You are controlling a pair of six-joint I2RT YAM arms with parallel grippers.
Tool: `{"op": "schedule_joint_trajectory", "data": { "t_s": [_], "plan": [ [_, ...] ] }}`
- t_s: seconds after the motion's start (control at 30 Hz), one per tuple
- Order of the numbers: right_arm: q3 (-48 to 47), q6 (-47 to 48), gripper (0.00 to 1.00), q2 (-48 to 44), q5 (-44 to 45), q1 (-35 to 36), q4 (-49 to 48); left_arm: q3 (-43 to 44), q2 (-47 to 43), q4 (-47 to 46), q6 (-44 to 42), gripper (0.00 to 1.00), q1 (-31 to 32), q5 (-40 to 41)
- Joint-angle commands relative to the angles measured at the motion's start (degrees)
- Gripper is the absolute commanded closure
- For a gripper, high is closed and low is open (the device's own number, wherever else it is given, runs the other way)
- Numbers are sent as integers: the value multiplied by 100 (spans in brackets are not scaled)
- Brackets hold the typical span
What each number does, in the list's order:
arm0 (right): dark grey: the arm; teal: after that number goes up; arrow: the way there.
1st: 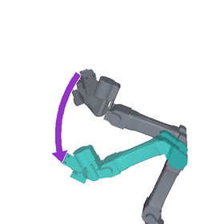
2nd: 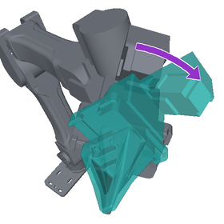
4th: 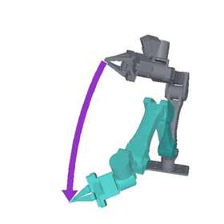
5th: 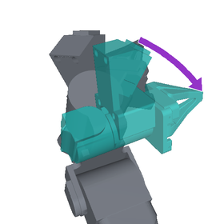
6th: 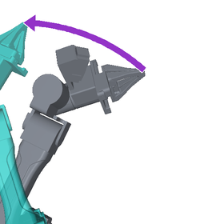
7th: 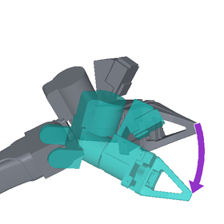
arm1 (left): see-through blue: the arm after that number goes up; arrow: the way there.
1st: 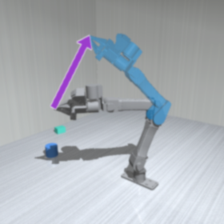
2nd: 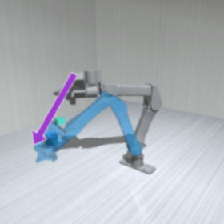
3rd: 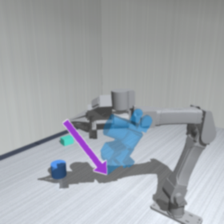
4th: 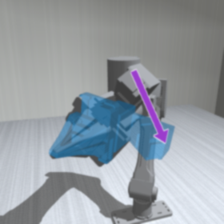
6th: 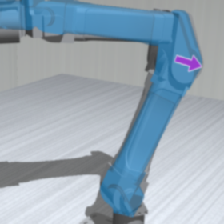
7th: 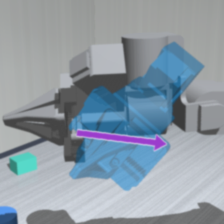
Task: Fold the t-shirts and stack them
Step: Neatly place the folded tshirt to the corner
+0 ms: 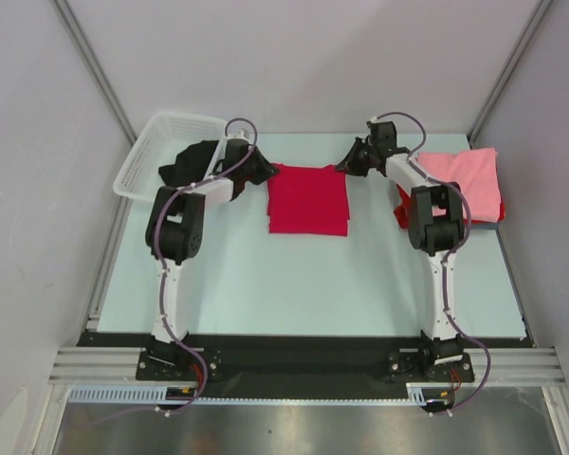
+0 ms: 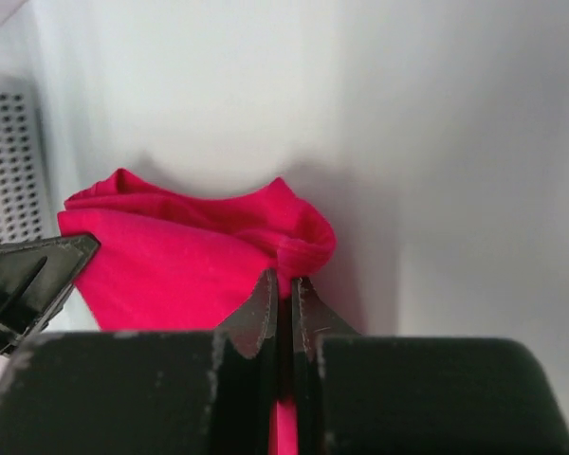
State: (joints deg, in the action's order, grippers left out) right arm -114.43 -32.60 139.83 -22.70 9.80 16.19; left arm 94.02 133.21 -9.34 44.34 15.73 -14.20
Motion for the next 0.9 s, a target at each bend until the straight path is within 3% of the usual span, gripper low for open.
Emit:
{"op": "schedule_joint_trajectory", "data": {
  "t_s": [0.0,0.23,0.47,0.63,0.87],
  "plan": [
    [359,298,100,-1474,-165,22,-238,-487,-1399,-823,-267,100,167,5],
    [2098,88,100,-3443,-367,-285,-608,-1403,-3026,-1008,-479,100,738,311],
    [2250,122,100,-5122,-130,-891,269,-1317,-3846,-1034,-584,100,1564,716],
    [2066,34,100,-5966,221,-1883,999,-369,-3294,-1044,-585,100,2345,682],
    [1977,263,100,-6371,407,-3324,1774,1161,-2037,-920,-426,100,3181,593]
  ]
}}
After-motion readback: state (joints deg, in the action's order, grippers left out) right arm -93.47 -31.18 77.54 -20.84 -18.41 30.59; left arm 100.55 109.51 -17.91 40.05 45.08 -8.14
